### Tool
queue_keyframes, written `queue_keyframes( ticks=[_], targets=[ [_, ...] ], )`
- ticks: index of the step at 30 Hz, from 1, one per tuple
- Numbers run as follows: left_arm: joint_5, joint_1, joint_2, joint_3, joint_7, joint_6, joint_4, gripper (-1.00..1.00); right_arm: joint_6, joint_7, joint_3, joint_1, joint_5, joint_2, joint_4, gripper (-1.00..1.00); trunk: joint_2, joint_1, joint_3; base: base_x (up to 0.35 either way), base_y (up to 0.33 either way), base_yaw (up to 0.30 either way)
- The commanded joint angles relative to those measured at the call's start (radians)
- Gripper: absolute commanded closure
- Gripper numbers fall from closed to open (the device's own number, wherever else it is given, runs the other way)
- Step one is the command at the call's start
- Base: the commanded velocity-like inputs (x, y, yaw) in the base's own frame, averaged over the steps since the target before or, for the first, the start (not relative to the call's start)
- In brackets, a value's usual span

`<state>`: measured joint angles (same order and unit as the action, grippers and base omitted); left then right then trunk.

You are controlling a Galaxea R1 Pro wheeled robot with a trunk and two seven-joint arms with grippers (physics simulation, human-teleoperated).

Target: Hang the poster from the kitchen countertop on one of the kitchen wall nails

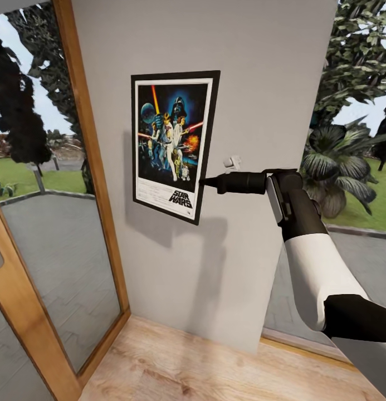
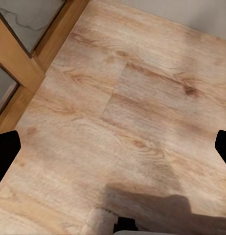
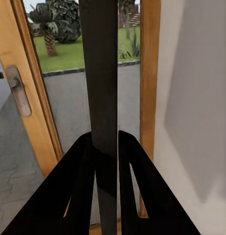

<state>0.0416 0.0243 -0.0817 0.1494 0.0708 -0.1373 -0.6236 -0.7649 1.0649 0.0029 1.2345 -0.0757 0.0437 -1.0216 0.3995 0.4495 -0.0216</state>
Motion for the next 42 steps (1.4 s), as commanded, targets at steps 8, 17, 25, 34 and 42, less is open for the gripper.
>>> queue_keyframes(
  ticks=[8, 17, 25, 34, 42],
  targets=[
    [0.004, 0.001, 0.000, 0.003, 0.007, 0.000, -0.001, -1.00, -0.007, 0.006, -0.001, 0.000, -0.006, 0.001, 0.007, 1.00, 0.001, 0.000, 0.000, 0.029, -0.012, 0.000],
    [0.004, 0.001, 0.000, 0.004, 0.007, -0.001, -0.001, -1.00, -0.007, 0.006, -0.001, 0.000, -0.006, 0.001, 0.010, 1.00, 0.001, 0.000, 0.000, 0.079, -0.050, 0.000],
    [0.004, 0.000, 0.000, 0.003, 0.007, -0.001, -0.001, -1.00, -0.007, 0.005, -0.001, 0.001, -0.006, 0.001, 0.011, 1.00, 0.001, 0.000, 0.000, 0.060, -0.026, 0.000],
    [0.004, 0.001, 0.000, 0.004, 0.007, -0.001, -0.001, -1.00, -0.011, 0.005, -0.001, 0.042, -0.007, 0.002, 0.024, 1.00, 0.001, 0.000, 0.000, 0.040, -0.021, 0.000],
    [0.004, 0.001, 0.000, 0.004, 0.007, 0.000, -0.001, -1.00, -0.011, 0.006, 0.000, 0.066, -0.006, 0.007, 0.053, 1.00, 0.001, 0.000, 0.000, 0.071, -0.001, 0.000]
  ],
)
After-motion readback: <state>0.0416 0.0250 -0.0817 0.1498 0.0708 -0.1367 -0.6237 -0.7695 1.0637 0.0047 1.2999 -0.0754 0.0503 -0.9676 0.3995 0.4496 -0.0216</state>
